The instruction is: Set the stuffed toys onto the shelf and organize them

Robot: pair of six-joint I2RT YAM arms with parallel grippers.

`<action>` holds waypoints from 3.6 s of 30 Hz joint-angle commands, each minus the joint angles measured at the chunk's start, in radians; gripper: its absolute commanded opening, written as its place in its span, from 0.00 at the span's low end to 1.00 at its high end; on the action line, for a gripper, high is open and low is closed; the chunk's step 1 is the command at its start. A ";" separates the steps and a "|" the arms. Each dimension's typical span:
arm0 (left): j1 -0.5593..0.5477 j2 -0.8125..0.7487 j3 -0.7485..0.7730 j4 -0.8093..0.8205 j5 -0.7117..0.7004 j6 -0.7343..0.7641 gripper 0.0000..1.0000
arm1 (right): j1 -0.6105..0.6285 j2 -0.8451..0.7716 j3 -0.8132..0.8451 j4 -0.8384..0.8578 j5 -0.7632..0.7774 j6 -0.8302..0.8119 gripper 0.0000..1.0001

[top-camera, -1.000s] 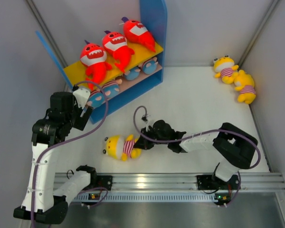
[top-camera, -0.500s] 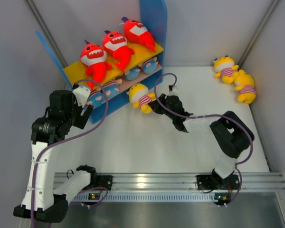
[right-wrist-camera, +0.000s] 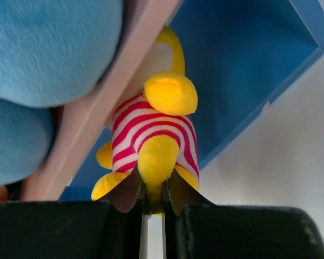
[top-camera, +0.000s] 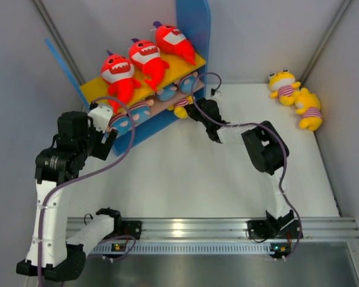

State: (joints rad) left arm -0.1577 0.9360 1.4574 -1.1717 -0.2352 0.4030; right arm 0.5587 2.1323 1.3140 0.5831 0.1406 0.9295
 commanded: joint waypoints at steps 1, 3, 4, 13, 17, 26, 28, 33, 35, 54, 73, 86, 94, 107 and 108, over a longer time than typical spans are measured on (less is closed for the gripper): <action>0.006 0.006 0.003 0.009 0.005 -0.012 0.97 | -0.020 0.056 0.117 0.083 0.024 0.025 0.00; 0.006 0.014 0.000 0.007 -0.004 -0.007 0.97 | -0.034 0.092 0.190 0.034 0.011 0.026 0.00; 0.006 0.017 0.000 0.007 -0.009 -0.007 0.96 | -0.039 0.122 0.214 0.015 0.001 0.026 0.00; 0.006 0.032 0.000 0.009 -0.021 -0.003 0.96 | -0.063 0.143 0.226 -0.012 -0.035 0.035 0.37; 0.006 0.035 0.006 0.009 -0.019 -0.004 0.96 | -0.069 0.045 0.096 -0.020 -0.021 0.017 0.64; 0.006 0.037 0.004 0.010 -0.018 -0.004 0.96 | -0.201 -0.366 -0.252 -0.229 0.002 -0.052 0.72; 0.006 0.038 0.004 0.009 -0.018 -0.004 0.96 | -0.317 -0.478 -0.326 -0.265 -0.053 -0.028 0.72; 0.006 0.043 0.006 0.009 -0.009 -0.006 0.96 | -0.624 -0.682 -0.458 -0.348 0.124 -0.164 0.74; 0.006 0.044 0.006 0.009 -0.019 -0.009 0.96 | -0.666 -0.667 -0.371 -0.446 0.253 -0.263 0.83; 0.017 0.098 0.067 -0.022 -0.036 -0.012 0.97 | -0.881 -0.023 0.355 -0.774 0.260 -0.775 0.91; 0.055 0.129 0.121 -0.029 0.016 -0.023 0.97 | -0.959 0.045 0.327 -0.836 0.198 -0.791 0.00; 0.055 0.089 0.123 -0.040 0.137 -0.024 0.97 | -0.916 -0.506 -0.070 -0.518 0.201 -0.718 0.00; 0.053 0.069 0.116 -0.039 0.305 -0.033 0.97 | -0.705 -0.784 -0.164 -0.543 -0.046 -0.791 0.00; 0.053 0.034 0.116 -0.036 0.514 0.045 0.99 | 0.105 -0.688 -0.107 -0.151 -0.741 -0.489 0.00; 0.053 0.034 0.113 -0.036 0.525 0.049 0.99 | 0.128 -0.657 -0.082 -0.110 -0.760 -0.441 0.00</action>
State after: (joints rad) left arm -0.1089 0.9958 1.5501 -1.2102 0.1818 0.4206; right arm 0.6144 1.3956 1.1645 0.2173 -0.4477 0.3046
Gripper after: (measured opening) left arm 0.987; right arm 0.014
